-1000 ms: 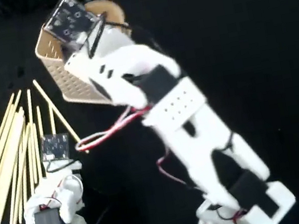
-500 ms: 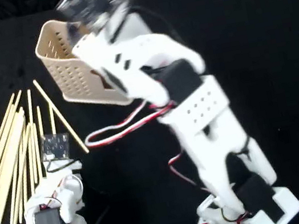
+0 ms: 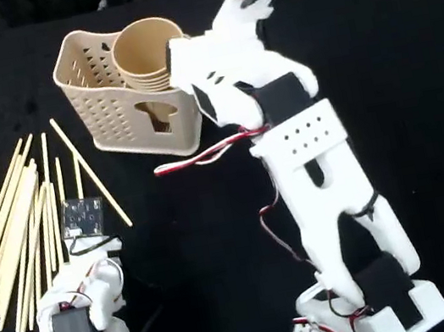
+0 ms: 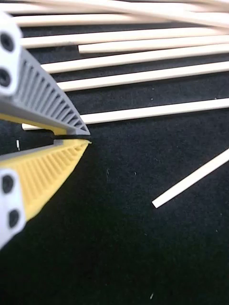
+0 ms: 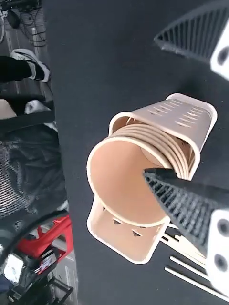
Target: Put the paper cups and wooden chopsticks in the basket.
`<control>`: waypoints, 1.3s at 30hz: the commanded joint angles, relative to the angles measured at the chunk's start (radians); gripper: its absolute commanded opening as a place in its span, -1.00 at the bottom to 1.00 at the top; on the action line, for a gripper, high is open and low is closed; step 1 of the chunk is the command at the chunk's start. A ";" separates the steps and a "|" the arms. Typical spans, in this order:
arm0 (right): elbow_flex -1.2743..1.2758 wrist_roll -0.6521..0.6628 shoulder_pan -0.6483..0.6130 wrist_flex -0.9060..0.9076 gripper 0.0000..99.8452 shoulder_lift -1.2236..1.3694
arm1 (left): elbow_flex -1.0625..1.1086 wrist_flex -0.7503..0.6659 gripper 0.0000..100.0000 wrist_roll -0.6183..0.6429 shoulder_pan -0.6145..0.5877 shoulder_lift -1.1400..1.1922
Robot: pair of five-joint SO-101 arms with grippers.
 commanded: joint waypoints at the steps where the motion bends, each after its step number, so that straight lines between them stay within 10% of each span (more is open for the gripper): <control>1: -0.001 -0.009 0.017 -0.038 -0.24 0.021 | 0.012 0.006 -0.94 0.008 0.007 -0.009; 21: -0.054 -0.003 0.028 -0.112 -0.36 0.274 | 0.012 0.006 -0.94 0.008 0.007 -0.009; 31: -0.047 0.321 0.003 -0.169 -0.96 0.329 | 0.012 0.006 -0.94 0.008 0.007 -0.009; 39: -0.076 0.437 0.118 -0.166 -0.98 0.243 | 0.012 0.006 -0.94 0.008 0.007 -0.009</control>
